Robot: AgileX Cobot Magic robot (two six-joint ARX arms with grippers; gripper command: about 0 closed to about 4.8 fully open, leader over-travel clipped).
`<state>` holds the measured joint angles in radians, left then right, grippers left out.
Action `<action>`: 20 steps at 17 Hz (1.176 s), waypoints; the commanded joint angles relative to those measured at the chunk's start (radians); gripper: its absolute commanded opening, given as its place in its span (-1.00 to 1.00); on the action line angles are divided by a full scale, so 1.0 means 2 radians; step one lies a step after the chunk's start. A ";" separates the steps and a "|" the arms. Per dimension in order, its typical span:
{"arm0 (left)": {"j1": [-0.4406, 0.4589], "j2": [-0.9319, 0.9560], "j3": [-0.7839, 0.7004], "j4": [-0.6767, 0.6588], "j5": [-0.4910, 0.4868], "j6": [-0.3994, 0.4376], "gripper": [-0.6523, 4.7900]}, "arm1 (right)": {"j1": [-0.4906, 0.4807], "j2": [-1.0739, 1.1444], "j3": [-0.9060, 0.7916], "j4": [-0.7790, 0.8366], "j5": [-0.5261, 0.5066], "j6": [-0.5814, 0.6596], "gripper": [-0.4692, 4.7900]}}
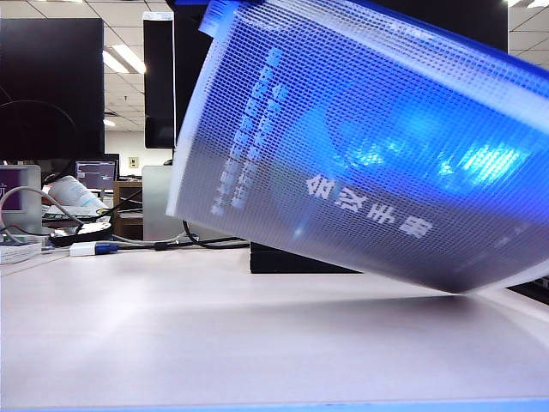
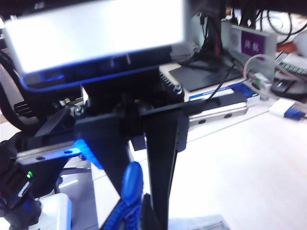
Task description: Pick up the transparent plastic file bag with a blue zipper and close its zipper.
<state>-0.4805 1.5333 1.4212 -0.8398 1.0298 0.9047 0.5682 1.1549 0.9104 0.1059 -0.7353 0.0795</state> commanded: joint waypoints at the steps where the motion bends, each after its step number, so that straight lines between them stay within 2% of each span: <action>1: 0.001 -0.001 0.000 -0.032 -0.004 0.012 -0.78 | 0.000 -0.004 0.002 -0.068 0.069 -0.038 -0.82; 3: 0.001 -0.001 0.000 -0.035 -0.031 0.012 -0.78 | 0.000 -0.004 0.002 -0.098 0.092 -0.039 -0.82; 5: 0.001 -0.001 0.000 -0.035 -0.035 0.012 -0.78 | 0.000 -0.007 0.002 -0.112 0.114 -0.039 -0.82; 6: 0.009 -0.001 0.000 -0.035 -0.037 0.012 -0.78 | 0.000 -0.014 0.002 -0.125 0.149 -0.041 -0.82; 7: 0.012 -0.001 0.000 -0.037 -0.038 0.012 -0.78 | 0.000 -0.022 0.002 -0.123 0.163 -0.042 -0.82; 9: 0.011 -0.001 0.000 -0.041 -0.037 0.012 -0.78 | 0.000 -0.024 0.002 -0.092 0.155 -0.042 -0.25; 14: 0.006 -0.001 0.000 -0.053 -0.036 0.013 -0.78 | 0.000 -0.025 0.002 -0.079 0.147 -0.042 -0.22; 15: 0.007 -0.001 0.000 -0.105 -0.062 0.050 -0.78 | 0.000 -0.025 0.002 -0.104 0.099 -0.042 -0.13; 20: 0.007 -0.001 0.001 -0.193 -0.085 0.122 -0.78 | 0.000 -0.025 0.002 -0.187 0.057 -0.069 -0.13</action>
<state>-0.4652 1.5379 1.4178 -1.1740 0.8650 1.0985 0.5678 1.1076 0.9108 -0.2447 -0.5888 -0.0475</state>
